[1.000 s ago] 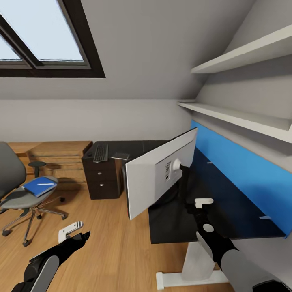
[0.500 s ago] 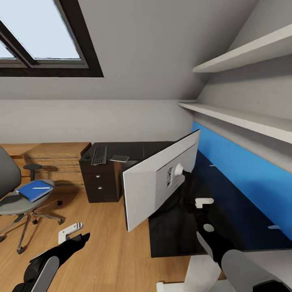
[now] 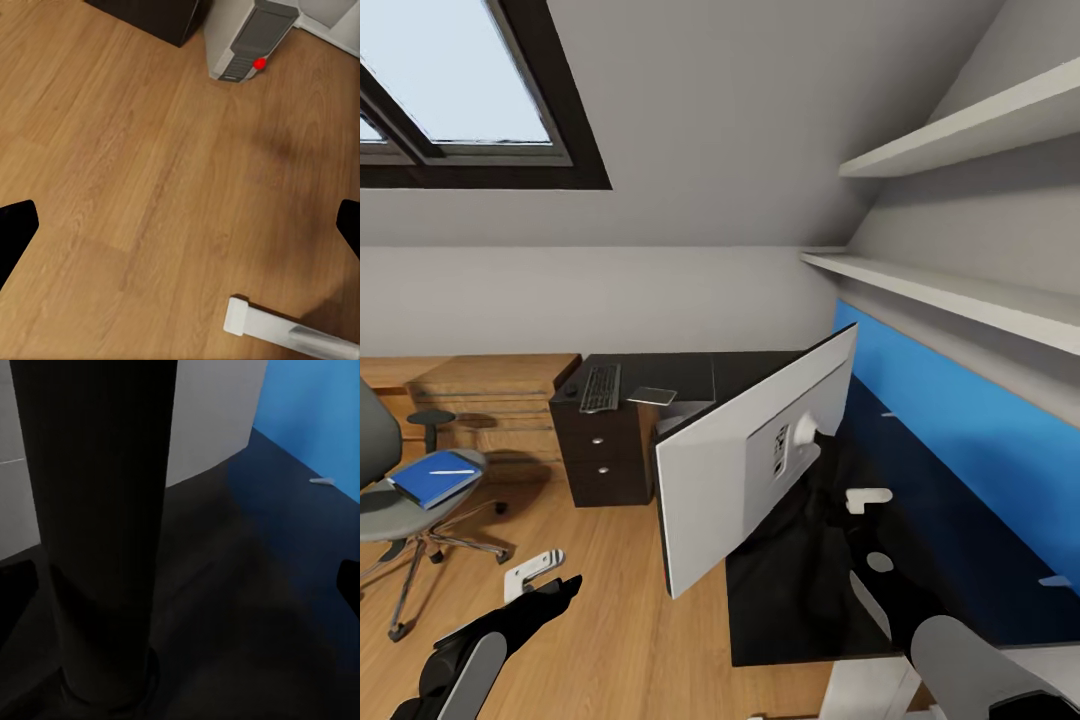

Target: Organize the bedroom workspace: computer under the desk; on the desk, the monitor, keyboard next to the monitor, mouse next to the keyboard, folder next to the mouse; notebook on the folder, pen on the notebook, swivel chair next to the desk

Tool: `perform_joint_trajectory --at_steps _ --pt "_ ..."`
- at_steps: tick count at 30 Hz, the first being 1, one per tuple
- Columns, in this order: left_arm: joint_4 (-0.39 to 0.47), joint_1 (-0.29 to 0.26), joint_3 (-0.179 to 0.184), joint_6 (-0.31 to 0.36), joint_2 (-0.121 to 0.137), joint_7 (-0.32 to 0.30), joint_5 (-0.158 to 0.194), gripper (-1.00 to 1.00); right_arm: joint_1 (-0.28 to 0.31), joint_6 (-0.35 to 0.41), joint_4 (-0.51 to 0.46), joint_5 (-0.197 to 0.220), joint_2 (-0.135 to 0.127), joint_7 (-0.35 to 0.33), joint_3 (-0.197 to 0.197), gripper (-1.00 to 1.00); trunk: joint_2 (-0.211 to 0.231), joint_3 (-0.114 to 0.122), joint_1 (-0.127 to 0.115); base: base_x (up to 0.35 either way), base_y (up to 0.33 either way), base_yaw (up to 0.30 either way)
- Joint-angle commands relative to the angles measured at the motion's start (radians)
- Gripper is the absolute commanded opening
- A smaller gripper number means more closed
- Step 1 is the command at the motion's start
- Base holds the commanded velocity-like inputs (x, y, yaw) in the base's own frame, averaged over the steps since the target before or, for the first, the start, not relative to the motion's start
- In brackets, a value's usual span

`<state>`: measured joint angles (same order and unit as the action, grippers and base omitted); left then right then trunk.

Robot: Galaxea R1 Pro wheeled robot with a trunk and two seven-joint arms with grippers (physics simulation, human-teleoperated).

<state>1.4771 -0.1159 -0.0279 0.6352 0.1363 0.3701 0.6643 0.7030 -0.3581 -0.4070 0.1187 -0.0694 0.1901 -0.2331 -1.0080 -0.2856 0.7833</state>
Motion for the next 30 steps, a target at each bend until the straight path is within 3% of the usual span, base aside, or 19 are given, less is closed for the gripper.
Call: perform_joint_trajectory --at_steps 1,30 --pt "0.001 -0.001 0.0 0.003 0.0 0.009 0.011 1.0 0.001 -0.004 0.0 0.012 -0.001 0.005 -0.008 1.0 -0.001 -0.001 0.0 0.017 0.0 0.0" --pt "-0.001 -0.001 0.0 0.001 0.0 0.01 0.013 1.0 0.001 -0.005 0.0 0.01 -0.002 0.005 -0.008 1.0 -0.001 -0.001 0.0 0.035 0.024 0.0"
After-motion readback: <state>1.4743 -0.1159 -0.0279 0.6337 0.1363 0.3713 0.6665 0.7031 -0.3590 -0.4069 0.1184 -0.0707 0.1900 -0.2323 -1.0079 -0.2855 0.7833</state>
